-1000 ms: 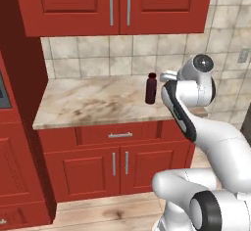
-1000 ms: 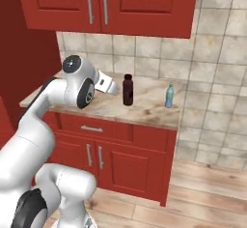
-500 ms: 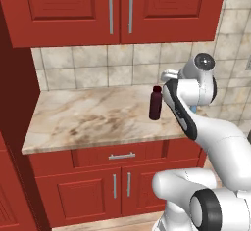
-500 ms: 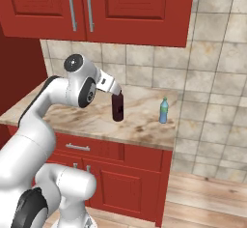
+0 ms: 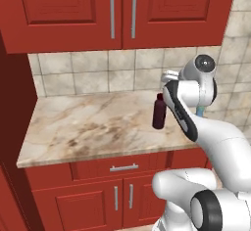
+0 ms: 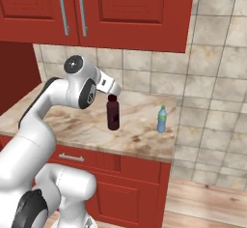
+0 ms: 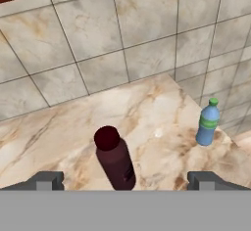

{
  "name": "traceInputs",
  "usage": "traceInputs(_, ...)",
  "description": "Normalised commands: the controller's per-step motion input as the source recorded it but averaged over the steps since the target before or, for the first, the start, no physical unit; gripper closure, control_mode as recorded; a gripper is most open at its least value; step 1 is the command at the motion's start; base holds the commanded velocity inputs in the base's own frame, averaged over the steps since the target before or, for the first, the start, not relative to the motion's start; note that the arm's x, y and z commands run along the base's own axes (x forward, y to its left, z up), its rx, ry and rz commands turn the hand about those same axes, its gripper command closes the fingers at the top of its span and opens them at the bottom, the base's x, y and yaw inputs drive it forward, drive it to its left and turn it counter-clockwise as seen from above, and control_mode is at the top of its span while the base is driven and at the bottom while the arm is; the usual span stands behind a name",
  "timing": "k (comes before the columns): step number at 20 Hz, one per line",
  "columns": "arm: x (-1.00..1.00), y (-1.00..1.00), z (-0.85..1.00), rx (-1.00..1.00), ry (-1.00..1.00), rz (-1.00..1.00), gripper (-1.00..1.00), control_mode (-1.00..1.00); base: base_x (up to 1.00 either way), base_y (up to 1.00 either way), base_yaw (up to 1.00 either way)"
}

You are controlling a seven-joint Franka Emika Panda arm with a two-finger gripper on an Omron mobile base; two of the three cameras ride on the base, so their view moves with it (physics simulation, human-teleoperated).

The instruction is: Place the drinks on the dining counter in a tight cluster.

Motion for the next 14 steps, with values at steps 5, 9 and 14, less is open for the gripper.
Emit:
traceInputs(5,0.00,0.00,0.00,0.00,0.00,0.00,-1.00,1.00,0.02,0.03,0.01)
traceInputs(9,0.00,0.00,0.00,0.00,0.00,0.00,-1.00,1.00,0.00,0.00,0.00)
traceInputs(14,0.00,0.00,0.00,0.00,0.00,0.00,-1.00,1.00,0.00,0.00,0.00)
